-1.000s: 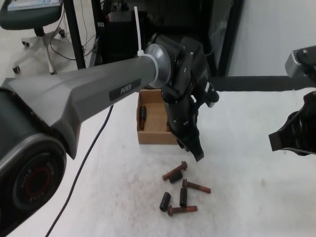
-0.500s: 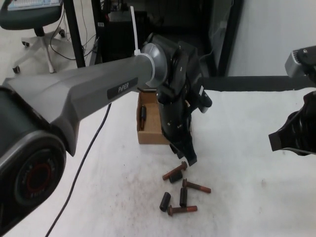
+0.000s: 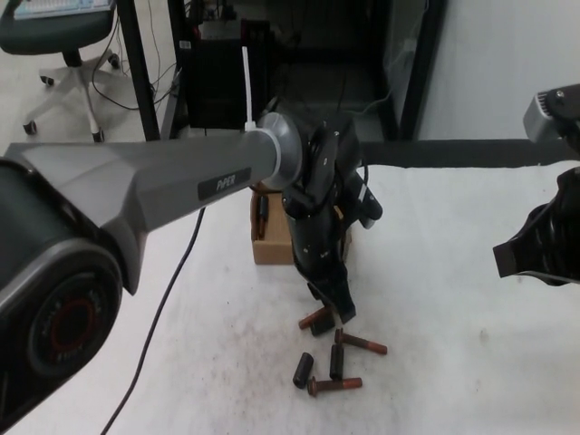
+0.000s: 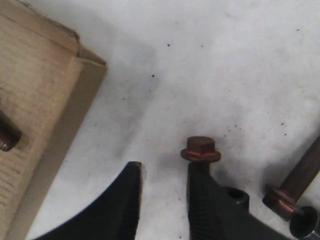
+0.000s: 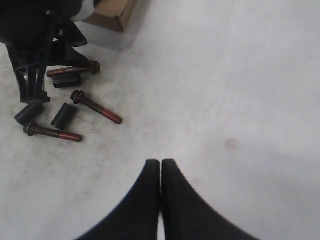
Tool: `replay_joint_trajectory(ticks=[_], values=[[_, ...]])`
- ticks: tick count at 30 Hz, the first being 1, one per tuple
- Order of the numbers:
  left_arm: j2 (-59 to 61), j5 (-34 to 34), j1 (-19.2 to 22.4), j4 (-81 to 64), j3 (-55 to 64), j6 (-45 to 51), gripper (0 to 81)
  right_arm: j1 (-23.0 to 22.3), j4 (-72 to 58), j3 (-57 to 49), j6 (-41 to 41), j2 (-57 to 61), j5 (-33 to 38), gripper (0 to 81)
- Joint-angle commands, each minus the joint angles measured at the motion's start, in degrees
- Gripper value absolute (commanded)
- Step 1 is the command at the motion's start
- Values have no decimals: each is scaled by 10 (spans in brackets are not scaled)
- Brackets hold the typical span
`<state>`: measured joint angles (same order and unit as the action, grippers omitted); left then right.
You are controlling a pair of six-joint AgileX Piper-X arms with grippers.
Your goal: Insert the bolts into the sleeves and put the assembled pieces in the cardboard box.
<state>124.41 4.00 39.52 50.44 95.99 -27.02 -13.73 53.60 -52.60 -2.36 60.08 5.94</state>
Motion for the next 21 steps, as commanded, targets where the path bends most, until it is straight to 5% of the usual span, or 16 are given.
replay_joint_trajectory(ticks=[1, 21], values=[[-1, -2, 0, -24, -19, 3, 297, 3, 6, -3, -3, -6, 4, 8], [-1, 13, 1, 46, 1, 3, 363, 3, 6, -2, -13, -6, 4, 8]])
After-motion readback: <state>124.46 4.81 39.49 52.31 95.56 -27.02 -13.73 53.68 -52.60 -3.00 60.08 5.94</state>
